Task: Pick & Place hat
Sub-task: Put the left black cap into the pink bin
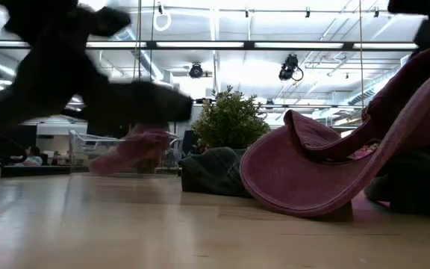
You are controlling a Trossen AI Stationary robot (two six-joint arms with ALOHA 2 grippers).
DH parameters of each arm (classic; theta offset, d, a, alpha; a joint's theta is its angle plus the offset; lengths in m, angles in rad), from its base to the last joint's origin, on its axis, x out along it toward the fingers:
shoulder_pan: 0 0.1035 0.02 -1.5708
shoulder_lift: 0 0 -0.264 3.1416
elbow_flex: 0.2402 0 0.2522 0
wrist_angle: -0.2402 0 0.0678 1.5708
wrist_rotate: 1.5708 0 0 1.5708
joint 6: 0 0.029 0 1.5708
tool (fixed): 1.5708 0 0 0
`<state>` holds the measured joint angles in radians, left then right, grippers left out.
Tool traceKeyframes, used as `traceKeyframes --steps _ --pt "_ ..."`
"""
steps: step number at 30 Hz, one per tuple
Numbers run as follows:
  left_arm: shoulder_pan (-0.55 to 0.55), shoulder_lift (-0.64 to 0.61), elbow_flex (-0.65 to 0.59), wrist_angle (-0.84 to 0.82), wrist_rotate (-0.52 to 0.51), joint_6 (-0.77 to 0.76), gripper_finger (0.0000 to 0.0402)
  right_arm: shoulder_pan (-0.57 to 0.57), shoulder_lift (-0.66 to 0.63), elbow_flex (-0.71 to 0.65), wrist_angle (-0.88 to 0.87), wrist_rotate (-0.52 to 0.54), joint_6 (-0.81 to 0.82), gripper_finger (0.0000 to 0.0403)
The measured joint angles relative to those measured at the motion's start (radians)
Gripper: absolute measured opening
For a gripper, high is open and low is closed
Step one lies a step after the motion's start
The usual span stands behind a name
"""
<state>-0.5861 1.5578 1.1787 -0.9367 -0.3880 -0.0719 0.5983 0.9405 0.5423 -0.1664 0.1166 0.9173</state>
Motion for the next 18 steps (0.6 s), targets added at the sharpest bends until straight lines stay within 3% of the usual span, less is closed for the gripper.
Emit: traceKeyframes --steps 5,12,18 --pt "-0.024 0.0 0.145 -0.06 -0.181 0.0 0.0006 0.0 0.0 0.0 0.139 0.077 -0.075 0.011" --pt "-0.027 -0.001 0.236 -0.064 -0.429 0.029 0.0006 -0.016 0.001 0.0 0.32 0.378 -0.129 0.0112" --pt "-0.005 -0.001 0.244 -0.06 -0.56 0.043 0.0006 -0.062 0.024 0.0 0.431 0.494 -0.304 0.0171"
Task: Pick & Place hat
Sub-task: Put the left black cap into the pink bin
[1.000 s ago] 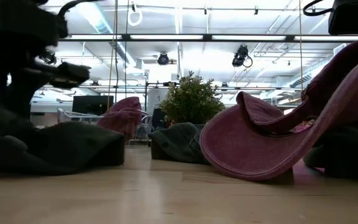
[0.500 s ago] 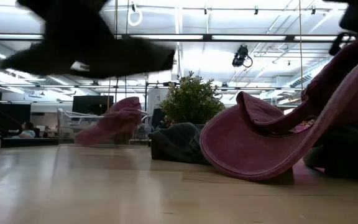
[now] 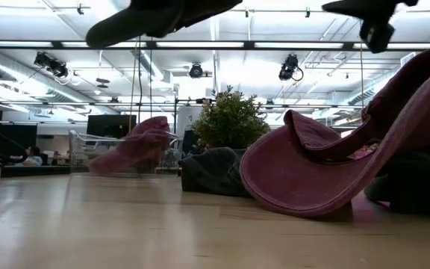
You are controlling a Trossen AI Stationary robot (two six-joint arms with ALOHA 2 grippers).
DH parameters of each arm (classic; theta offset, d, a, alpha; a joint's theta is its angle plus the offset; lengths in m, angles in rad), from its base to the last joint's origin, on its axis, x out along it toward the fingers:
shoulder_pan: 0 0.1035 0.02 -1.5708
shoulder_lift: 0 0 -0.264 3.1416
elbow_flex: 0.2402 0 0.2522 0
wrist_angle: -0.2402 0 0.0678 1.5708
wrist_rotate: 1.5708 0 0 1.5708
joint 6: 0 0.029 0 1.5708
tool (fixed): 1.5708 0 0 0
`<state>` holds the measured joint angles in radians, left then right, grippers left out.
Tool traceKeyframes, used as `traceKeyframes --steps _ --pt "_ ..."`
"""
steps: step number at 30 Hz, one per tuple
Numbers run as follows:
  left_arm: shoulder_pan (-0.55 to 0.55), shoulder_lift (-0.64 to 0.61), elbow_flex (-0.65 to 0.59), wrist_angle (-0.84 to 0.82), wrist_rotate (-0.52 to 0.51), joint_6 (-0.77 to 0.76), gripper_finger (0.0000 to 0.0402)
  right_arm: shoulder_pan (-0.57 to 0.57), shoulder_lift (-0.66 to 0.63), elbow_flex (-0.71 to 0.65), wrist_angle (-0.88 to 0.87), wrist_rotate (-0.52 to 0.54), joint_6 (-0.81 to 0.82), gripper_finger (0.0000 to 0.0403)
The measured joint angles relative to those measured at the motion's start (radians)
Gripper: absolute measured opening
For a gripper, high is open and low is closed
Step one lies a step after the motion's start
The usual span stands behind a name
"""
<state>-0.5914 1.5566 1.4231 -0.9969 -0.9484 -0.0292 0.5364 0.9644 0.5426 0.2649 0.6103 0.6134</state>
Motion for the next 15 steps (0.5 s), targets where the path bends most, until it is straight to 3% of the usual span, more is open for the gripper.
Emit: traceKeyframes --steps 10,15 --pt "0.025 0.0 0.001 0.161 -0.105 0.124 0.0006 -0.12 0.135 0.0 0.248 -0.014 -0.025 0.0347" --pt "0.038 0.0 0.001 0.205 -0.119 0.162 0.0006 -0.168 0.227 0.0 0.465 -0.182 -0.046 0.0393"
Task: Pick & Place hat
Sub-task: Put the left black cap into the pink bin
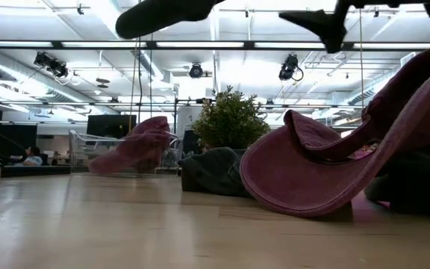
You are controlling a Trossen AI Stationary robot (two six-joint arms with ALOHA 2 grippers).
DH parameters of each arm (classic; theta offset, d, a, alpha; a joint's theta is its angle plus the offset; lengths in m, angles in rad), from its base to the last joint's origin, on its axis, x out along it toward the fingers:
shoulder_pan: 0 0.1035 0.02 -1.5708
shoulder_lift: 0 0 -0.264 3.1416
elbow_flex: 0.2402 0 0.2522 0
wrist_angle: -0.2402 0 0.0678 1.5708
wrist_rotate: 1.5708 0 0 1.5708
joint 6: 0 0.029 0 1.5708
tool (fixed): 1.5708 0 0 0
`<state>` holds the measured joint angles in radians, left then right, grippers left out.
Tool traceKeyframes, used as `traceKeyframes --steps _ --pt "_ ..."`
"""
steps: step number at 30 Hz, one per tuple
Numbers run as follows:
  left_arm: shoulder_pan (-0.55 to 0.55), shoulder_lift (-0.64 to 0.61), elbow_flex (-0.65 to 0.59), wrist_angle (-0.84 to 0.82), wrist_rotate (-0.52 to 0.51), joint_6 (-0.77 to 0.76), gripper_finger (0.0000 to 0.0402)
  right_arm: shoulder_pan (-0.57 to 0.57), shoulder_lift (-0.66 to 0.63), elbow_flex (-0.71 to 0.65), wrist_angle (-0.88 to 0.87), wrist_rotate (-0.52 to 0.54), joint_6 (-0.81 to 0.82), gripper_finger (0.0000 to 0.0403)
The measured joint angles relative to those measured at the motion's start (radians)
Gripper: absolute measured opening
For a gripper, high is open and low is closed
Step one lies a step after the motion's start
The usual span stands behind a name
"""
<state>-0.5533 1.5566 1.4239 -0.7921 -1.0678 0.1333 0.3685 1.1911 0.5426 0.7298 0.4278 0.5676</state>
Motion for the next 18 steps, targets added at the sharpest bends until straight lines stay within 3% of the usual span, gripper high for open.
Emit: traceKeyframes --steps 5,18 --pt "0.02 0.0 0.0 0.036 -0.014 0.021 0.0006 -0.032 0.096 0.0 0.178 -0.063 0.0 0.0397" --pt "0.053 0.0 0.0 0.113 0.037 0.073 0.0006 -0.119 0.25 0.032 0.39 -0.158 0.021 0.0366"
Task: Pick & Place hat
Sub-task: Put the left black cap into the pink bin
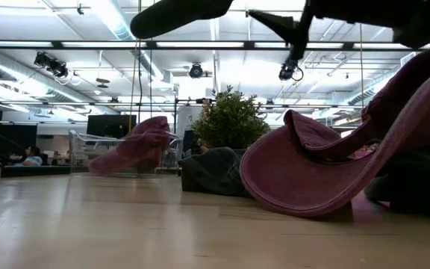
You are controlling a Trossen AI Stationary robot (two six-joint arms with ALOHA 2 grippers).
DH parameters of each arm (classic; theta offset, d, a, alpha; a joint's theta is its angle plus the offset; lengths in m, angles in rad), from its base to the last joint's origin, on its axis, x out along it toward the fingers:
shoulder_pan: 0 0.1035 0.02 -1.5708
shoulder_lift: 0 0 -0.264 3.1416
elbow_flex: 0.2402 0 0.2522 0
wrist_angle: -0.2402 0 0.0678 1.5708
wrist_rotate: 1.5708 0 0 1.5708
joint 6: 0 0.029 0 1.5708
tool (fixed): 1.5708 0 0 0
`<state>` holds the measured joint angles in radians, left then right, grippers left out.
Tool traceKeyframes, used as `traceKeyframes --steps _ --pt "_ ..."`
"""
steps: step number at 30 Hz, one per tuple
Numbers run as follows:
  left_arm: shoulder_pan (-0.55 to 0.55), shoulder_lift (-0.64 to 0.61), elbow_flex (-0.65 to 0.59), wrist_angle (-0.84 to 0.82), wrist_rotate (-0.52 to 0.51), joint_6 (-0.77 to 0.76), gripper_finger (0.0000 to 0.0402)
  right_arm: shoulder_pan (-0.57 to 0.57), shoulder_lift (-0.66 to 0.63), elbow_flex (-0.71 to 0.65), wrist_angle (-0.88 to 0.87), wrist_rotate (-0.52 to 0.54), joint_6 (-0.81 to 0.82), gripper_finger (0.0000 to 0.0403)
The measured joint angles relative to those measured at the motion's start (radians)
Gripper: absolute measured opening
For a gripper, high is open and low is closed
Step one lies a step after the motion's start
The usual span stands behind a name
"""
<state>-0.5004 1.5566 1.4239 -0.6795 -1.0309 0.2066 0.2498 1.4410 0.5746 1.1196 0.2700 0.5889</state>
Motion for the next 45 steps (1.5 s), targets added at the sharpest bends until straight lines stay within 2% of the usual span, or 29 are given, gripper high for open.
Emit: traceKeyframes --steps 7,12,16,21,25,27,35,40,45 --pt "0.011 0.0 0.0 0.011 0.004 0.015 0.0006 0.0 0.065 0.141 -0.079 -0.047 -0.038 0.0347" --pt "0.01 0.0 0.0 0.009 -0.003 0.016 0.0006 0.0 0.09 0.197 -0.158 -0.053 -0.035 0.0298" --pt "0.01 0.0 0.0 -0.003 -0.025 0.016 0.0006 0.0 0.09 0.197 -0.157 -0.05 0.003 0.0232" --pt "0.01 0.0 0.0 -0.007 -0.032 0.016 0.0006 0.0 0.09 0.197 -0.146 -0.05 0.028 0.0129" --pt "0.01 0.0 0.0 -0.008 -0.025 0.017 0.0006 0.0 0.09 0.197 -0.137 -0.056 0.001 0.004" --pt "0.01 0.0 0.0 -0.011 -0.008 0.017 0.0014 0.0 0.09 0.197 -0.126 -0.072 -0.021 0.0012" --pt "0.007 -0.001 0.0 -0.037 0.094 0.012 0.0072 0.0 0.085 0.197 -0.1 -0.09 -0.04 0.0005" --pt "-0.011 -0.001 0.0 -0.129 0.097 -0.049 0.0106 0.0 0.05 0.197 -0.096 -0.106 -0.05 0.0003" --pt "-0.028 -0.001 0.0 -0.199 0.097 -0.125 0.0135 0.001 -0.024 0.197 -0.201 -0.106 -0.048 0.0001"
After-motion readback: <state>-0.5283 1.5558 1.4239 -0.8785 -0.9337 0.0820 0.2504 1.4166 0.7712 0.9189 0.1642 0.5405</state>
